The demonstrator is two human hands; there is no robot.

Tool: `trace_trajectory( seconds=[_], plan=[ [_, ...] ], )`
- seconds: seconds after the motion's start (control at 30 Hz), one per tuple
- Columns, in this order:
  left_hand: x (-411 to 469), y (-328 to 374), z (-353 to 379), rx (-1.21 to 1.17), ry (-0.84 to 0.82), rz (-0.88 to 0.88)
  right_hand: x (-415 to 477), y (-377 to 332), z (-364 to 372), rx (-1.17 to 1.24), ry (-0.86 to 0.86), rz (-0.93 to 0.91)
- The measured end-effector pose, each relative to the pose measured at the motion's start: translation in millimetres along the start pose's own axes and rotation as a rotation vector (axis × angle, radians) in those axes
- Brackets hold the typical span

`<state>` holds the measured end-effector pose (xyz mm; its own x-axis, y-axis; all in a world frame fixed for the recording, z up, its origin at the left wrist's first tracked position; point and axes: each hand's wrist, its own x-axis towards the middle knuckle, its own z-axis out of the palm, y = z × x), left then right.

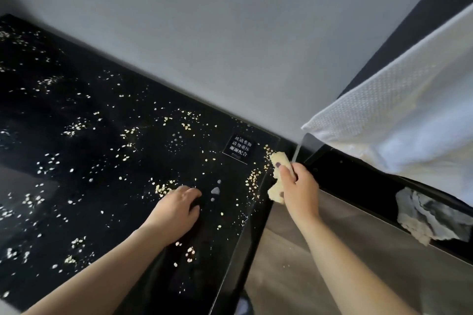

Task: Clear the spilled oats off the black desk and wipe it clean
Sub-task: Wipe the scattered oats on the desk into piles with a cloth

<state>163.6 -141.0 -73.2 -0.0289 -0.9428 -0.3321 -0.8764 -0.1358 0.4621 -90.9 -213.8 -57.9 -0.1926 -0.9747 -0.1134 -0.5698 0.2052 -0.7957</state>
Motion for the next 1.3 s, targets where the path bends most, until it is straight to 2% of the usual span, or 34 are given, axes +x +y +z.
trace_trajectory(
  seconds=[0.13, 0.3, 0.47, 0.53, 0.63, 0.87, 0.93, 1.03, 1.17, 1.3],
  plan=[
    [35, -1, 1, 0.033, 0.021, 0.026, 39, -13, 30, -0.133, 0.053, -0.085],
    [67, -1, 3, 0.061, -0.014, 0.051, 94, -28, 50, -0.311, 0.088, 0.012],
    [89, -2, 7, 0.144, -0.048, 0.061, 125, -6, 57, -0.617, 0.156, -0.071],
    [90, -8, 13, 0.188, -0.068, 0.05, 128, 7, 66, -0.664, 0.128, -0.048],
    [88, -19, 20, 0.263, -0.083, 0.084, 126, 19, 77, -0.627, 0.042, 0.013],
    [90, -24, 20, 0.272, -0.087, 0.108, 88, 34, 83, -0.453, 0.017, -0.1],
    [90, -23, 19, 0.281, -0.097, 0.102, 64, 33, 85, -0.429, -0.049, -0.151],
    [90, -22, 17, 0.279, -0.109, 0.097, 42, 29, 85, -0.27, -0.207, -0.1],
    [91, -22, 19, 0.282, -0.118, 0.091, 59, 12, 71, -0.196, -0.073, -0.117],
    [91, -23, 20, 0.293, -0.119, 0.092, 109, 4, 64, -0.349, 0.062, -0.171]
  ],
)
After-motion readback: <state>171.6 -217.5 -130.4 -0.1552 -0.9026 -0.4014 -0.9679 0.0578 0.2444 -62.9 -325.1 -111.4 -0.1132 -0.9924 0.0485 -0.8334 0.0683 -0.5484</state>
